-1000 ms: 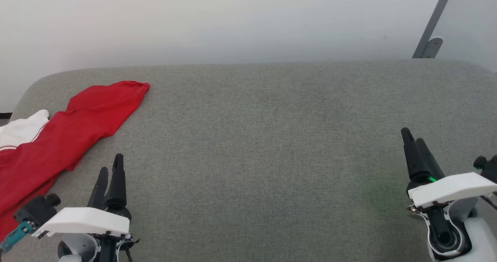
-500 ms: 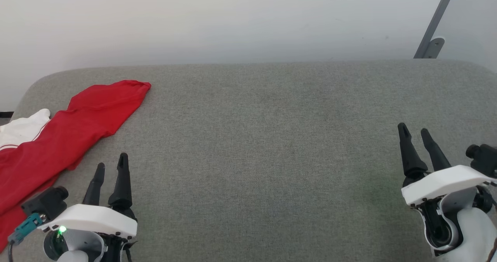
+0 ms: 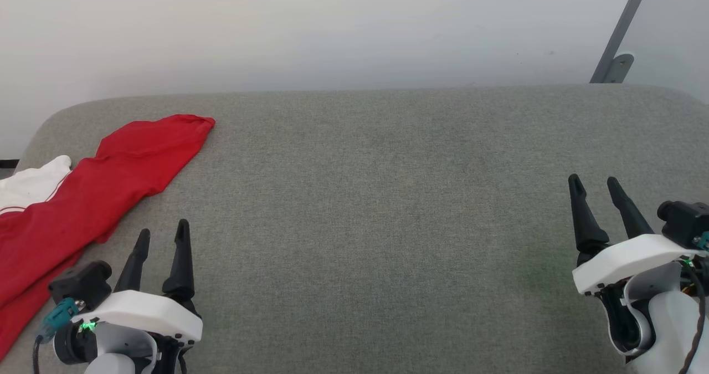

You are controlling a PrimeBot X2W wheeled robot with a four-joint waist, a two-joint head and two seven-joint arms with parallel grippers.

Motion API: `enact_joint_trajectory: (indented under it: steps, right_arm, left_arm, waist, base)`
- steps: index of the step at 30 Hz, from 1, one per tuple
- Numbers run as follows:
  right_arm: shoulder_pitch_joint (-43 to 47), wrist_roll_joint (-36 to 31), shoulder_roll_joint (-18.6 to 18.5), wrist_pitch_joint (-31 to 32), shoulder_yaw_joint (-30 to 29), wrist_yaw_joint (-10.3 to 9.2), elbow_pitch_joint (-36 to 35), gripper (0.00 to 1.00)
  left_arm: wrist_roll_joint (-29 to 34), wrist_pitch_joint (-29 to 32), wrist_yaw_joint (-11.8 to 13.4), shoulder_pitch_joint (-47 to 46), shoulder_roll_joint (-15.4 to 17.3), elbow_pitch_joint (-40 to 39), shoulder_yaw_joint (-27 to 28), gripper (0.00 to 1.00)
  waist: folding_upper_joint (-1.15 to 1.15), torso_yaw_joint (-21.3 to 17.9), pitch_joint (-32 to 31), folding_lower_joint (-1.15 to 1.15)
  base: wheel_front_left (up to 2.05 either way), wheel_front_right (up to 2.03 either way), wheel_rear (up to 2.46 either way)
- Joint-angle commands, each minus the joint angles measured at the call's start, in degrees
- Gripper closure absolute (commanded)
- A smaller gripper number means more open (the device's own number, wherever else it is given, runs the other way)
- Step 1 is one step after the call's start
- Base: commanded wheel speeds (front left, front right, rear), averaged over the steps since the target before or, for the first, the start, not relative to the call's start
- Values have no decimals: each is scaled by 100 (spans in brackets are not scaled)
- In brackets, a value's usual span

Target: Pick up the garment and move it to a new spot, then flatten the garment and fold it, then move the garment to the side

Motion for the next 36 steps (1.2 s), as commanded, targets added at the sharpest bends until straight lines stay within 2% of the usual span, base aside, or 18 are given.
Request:
enact_joint_trajectory:
  steps: [1,14,33,36]
  right_arm:
    - [-135,-181,-51,-65,16,1,1,0]
    - [-198,-914,-69,-259,6,1,213,0]
    - [-175,-1436,-94,-498,-142,1,232,0]
    - [-197,-1350,-44,-529,-168,1,269,0]
  left_arm:
    - [194,-61,10,-116,55,-3,-16,0]
    - [731,-245,-79,-171,117,267,1,0]
    - [1457,-493,-212,-211,58,656,99,0]
    - [1578,-523,-241,-254,64,719,112,0]
  waist:
    - [0,-3,-1,0]
    - [0,-14,-44,0]
    - [0,30,-44,0]
    - [0,40,-47,0]
  base:
    - [0,0,0]
    - [0,0,0]
    - [0,0,0]
    - [0,0,0]
